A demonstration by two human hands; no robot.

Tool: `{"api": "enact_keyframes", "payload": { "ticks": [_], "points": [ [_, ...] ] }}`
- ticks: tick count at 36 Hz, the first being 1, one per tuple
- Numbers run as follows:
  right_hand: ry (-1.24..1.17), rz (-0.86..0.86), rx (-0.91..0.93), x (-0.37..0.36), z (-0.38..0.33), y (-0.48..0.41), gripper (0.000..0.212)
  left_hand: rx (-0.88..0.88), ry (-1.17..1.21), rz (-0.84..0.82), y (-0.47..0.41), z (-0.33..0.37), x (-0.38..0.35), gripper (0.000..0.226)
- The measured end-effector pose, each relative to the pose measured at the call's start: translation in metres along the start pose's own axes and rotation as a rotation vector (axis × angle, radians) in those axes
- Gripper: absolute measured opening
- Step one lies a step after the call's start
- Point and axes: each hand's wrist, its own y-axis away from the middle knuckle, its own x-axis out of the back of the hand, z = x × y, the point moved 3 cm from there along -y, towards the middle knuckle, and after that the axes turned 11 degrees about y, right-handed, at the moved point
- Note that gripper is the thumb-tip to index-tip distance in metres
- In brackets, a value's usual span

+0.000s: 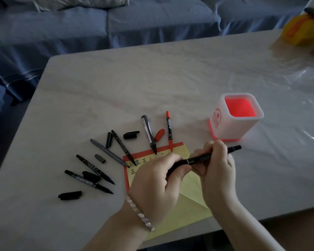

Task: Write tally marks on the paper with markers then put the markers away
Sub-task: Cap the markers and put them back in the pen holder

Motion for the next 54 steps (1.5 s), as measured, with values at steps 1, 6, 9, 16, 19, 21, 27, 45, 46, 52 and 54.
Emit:
{"api": "enact_keyframes", "payload": {
  "ticks": [1, 6, 9, 16, 19, 21, 27, 45, 46, 52, 54],
  "points": [
    [-0.023, 0.004, -0.003, -0.001, 0.002, -0.001, 0.056, 0.069, 0.064, -0.017, -0.002, 0.000, 0.000, 0.019],
    [-0.016, -0.048, 0.070, 0.000, 0.013, -0.001, 0.044, 0.641, 0.626, -0.130, -0.008, -0.016, -0.002, 0.029],
    [0.121, -0.127, 0.079, 0.004, 0.020, -0.004, 0.047, 0.736, 0.623, -0.192, -0.005, -0.027, -0.003, 0.028],
    [0.532, -0.189, 0.209, 0.040, 0.001, -0.027, 0.018, 0.380, 0.050, -0.103, -0.016, -0.037, 0.009, 0.003],
    [0.921, -0.224, 0.519, 0.050, -0.018, -0.031, 0.011, 0.237, -0.030, -0.107, -0.022, -0.035, 0.002, 0.004],
    [1.089, -0.310, 0.669, 0.051, -0.027, -0.032, 0.017, 0.167, 0.006, -0.163, -0.028, -0.030, -0.011, 0.007],
    [1.156, -0.328, 0.715, 0.082, -0.049, -0.031, 0.019, 0.078, 0.112, -0.247, -0.059, -0.002, -0.063, 0.006],
    [0.782, 1.022, -0.416, 0.414, 0.094, 0.056, 0.017, 0.014, -0.016, -0.805, -0.041, 0.063, -0.226, 0.013],
    [0.781, 1.027, -0.450, 0.419, 0.099, 0.057, 0.017, 0.018, -0.034, -0.815, -0.039, 0.062, -0.226, 0.013],
    [0.863, 0.993, -0.591, 0.438, 0.102, 0.054, 0.019, 0.070, -0.122, -0.832, -0.036, 0.051, -0.224, 0.013],
    [0.883, 0.972, -0.616, 0.439, 0.100, 0.052, 0.021, 0.099, -0.128, -0.839, -0.035, 0.048, -0.223, 0.014]
  ]
}}
